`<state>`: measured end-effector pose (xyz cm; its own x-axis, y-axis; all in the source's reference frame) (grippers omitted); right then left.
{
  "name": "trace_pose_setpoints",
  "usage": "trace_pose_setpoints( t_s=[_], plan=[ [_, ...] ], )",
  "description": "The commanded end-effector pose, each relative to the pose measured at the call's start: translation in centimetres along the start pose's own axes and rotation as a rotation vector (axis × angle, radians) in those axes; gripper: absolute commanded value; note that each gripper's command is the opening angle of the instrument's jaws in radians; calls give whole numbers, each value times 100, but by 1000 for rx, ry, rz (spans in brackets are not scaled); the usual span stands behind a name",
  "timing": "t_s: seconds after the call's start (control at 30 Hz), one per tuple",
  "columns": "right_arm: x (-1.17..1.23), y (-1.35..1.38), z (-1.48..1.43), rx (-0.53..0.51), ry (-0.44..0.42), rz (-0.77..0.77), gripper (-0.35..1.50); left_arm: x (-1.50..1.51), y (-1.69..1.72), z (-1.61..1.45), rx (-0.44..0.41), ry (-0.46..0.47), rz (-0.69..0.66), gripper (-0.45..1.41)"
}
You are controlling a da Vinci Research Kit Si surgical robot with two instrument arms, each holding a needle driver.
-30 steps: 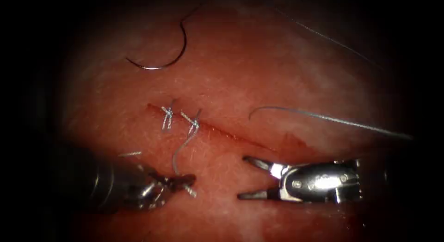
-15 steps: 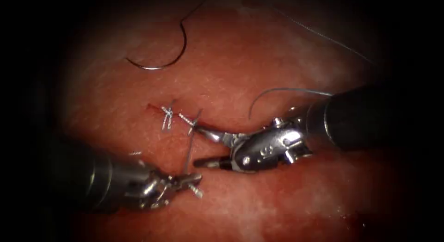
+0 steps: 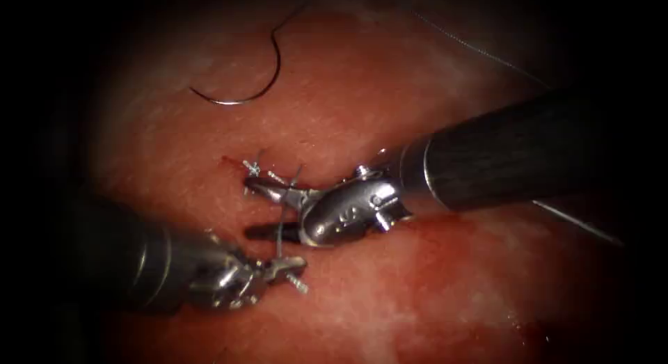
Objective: Wound Closure
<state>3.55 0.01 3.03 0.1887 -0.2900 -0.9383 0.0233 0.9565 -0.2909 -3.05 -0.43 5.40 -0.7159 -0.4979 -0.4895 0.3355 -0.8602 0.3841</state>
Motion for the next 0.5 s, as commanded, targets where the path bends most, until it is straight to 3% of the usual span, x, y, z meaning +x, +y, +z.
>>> trace_pose_setpoints(
  t_s=[0.03, 0.5],
  plan=[
    [-1, -13, 7, 3, 2, 1, 110, 7, 11, 4, -5, 4, -7, -45],
    [-10, -10, 17, -17, -28, 11, 120, 15, 14, 2, -4, 4, -13, -45]
  ],
)
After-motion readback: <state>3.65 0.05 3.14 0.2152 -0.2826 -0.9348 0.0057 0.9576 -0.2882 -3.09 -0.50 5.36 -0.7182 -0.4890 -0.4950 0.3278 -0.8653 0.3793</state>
